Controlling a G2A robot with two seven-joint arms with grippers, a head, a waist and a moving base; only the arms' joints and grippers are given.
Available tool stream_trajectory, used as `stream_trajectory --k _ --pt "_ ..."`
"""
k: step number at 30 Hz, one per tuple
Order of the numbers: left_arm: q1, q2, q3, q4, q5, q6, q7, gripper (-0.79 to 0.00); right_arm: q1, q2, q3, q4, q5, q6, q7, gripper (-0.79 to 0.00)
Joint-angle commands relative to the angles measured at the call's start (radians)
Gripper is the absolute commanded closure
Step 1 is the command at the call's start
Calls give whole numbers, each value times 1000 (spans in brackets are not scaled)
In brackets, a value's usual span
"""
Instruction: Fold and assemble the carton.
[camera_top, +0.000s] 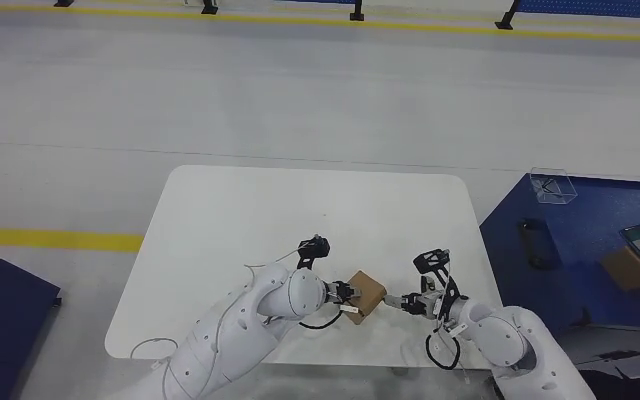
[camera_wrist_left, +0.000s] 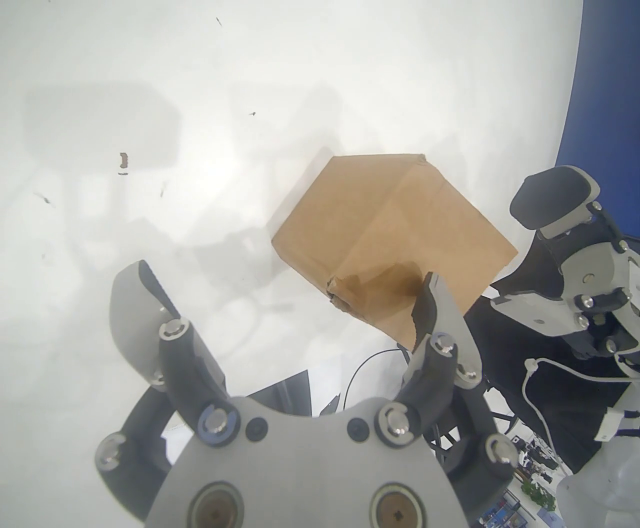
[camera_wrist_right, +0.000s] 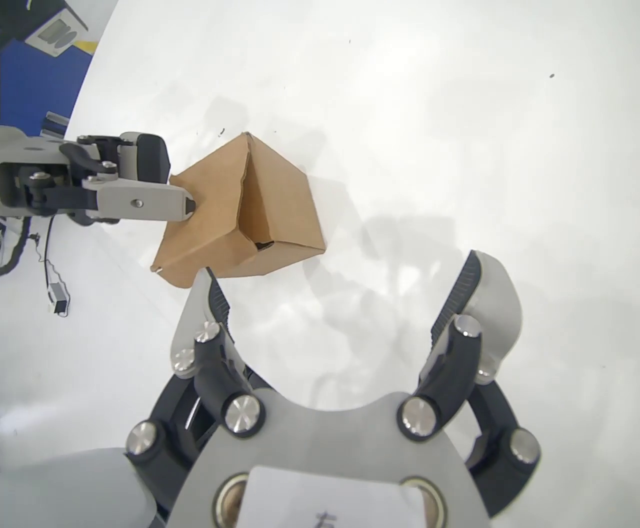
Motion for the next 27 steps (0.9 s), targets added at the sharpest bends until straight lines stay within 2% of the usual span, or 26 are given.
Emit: stream_trajectory --k 1,6,19,27 --pt "4 -1 -3 -2 5 1 1 -785 1 -3 -20 1 -15 18 -19 -785" --pt "16 0 -11 -8 15 0 -3 -785 8 -8 -46 2 -47 51 -48 -785" --pt "35 -2 -34 -19 34 -13 -20 -785 -2 -13 -47 -13 -41 62 -94 -785" --pt "36 -2 -54 -31 50 -10 -30 -785 -35 -6 4 -40 -41 -4 -108 -785"
